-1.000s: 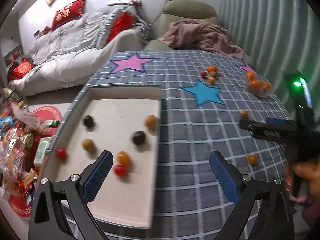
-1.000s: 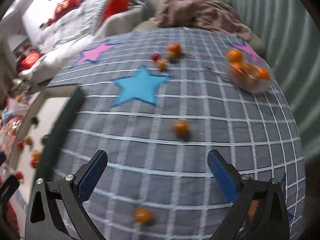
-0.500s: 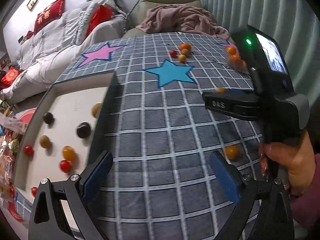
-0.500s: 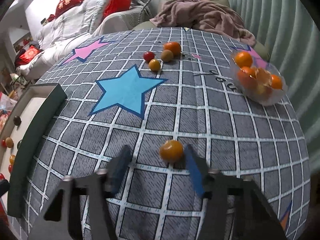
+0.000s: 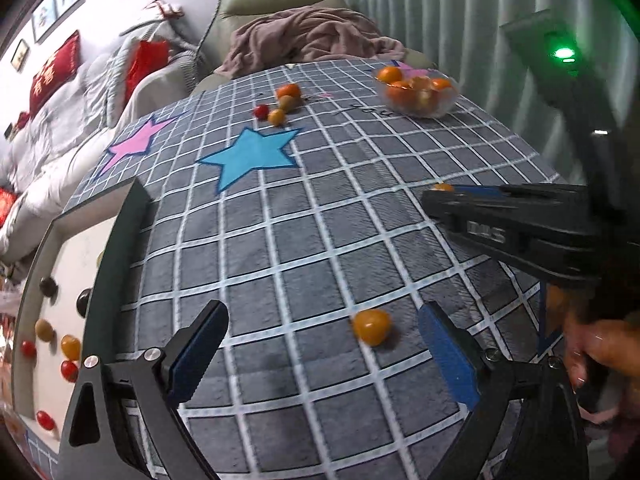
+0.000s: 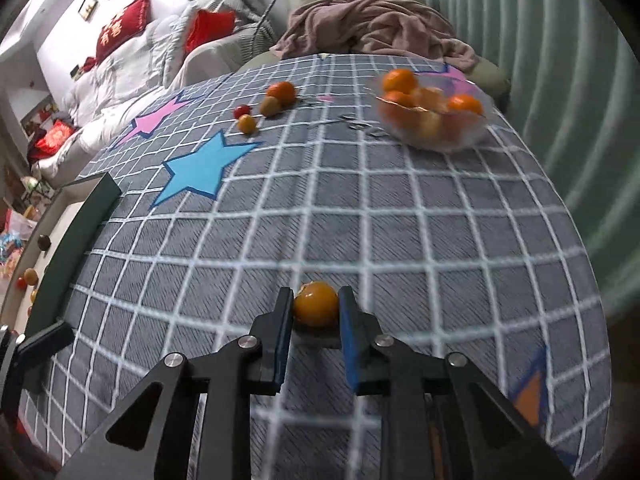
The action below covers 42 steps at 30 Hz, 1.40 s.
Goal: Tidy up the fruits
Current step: 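Grasp an orange cherry tomato with the left tool while the right tool grasps another, then carry both orange cherry tomatoes over the white tray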
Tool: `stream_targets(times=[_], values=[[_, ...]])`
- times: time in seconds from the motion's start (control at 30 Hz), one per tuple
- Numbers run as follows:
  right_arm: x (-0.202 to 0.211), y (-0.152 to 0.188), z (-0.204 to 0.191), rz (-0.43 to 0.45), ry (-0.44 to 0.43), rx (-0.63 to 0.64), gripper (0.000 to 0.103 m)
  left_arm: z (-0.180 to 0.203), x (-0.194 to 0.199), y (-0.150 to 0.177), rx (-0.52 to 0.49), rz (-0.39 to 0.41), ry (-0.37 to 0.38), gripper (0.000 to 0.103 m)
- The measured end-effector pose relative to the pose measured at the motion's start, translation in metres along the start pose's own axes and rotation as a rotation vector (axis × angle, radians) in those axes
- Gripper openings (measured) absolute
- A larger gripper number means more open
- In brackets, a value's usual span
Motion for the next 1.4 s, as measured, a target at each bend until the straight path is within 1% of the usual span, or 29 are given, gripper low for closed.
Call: stream_targets(times=[0.03, 0.1, 0.17, 0.2, 0.23, 0.3, 0.37, 0.47, 0.57, 0.87, 1.17, 1.4], values=[[0.005, 0.003, 0.003, 0.005, -0.002, -0.009, 0.025, 0.003, -0.002, 0.001, -0.009, -0.01, 0.002, 0.073], [0.013, 0.009, 0.007, 0.012, -0.009, -0.022, 0.025, 0.01, -0.01, 0.006, -0.024, -0.051, 0.015, 0.063], [0.021, 0.014, 0.009, 0.02, -0.013, -0.03, 0.025, 0.01, -0.008, 0.004, -0.009, -0.041, 0.021, 0.059], [0.025, 0.017, 0.01, 0.024, -0.014, -0.033, 0.025, 0.012, -0.008, 0.003, -0.01, -0.037, 0.03, 0.048], [0.028, 0.02, 0.01, 0.028, -0.017, -0.038, 0.025, 0.016, -0.007, 0.003, -0.014, -0.035, 0.061, 0.033], [0.033, 0.025, 0.01, 0.036, -0.027, -0.053, 0.025, 0.022, -0.004, 0.004, -0.022, -0.035, 0.08, 0.021], [0.037, 0.029, 0.008, 0.042, -0.036, -0.062, 0.025, 0.023, -0.003, 0.006, -0.021, -0.036, 0.088, 0.021], [0.043, 0.038, 0.003, 0.047, -0.049, -0.068, 0.025, 0.017, -0.001, 0.011, 0.024, -0.066, 0.136, 0.021], [0.043, 0.049, 0.0, 0.039, -0.06, -0.075, 0.025, 0.011, 0.0, 0.016, 0.056, -0.09, 0.153, 0.021], [0.049, 0.059, -0.008, 0.041, -0.074, -0.079, 0.025, -0.003, 0.008, 0.022, 0.08, -0.1, 0.153, 0.021], [0.055, 0.056, -0.024, 0.044, -0.082, -0.061, 0.025, -0.022, 0.02, 0.022, 0.111, -0.083, 0.151, 0.021], [0.06, 0.047, -0.04, 0.048, -0.094, -0.033, 0.025, -0.039, 0.03, 0.019, 0.136, -0.062, 0.141, 0.021]])
Point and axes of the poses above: each gripper's, at about its wrist camera, not at the fingertips, and x roughly against the way its jaws point, z to its right, y to its underside, the point moved 10 cm from there along -x, roughly the way its jaws point, and after that the axes turned 14 degrees about -y, right-handed, at the moved point
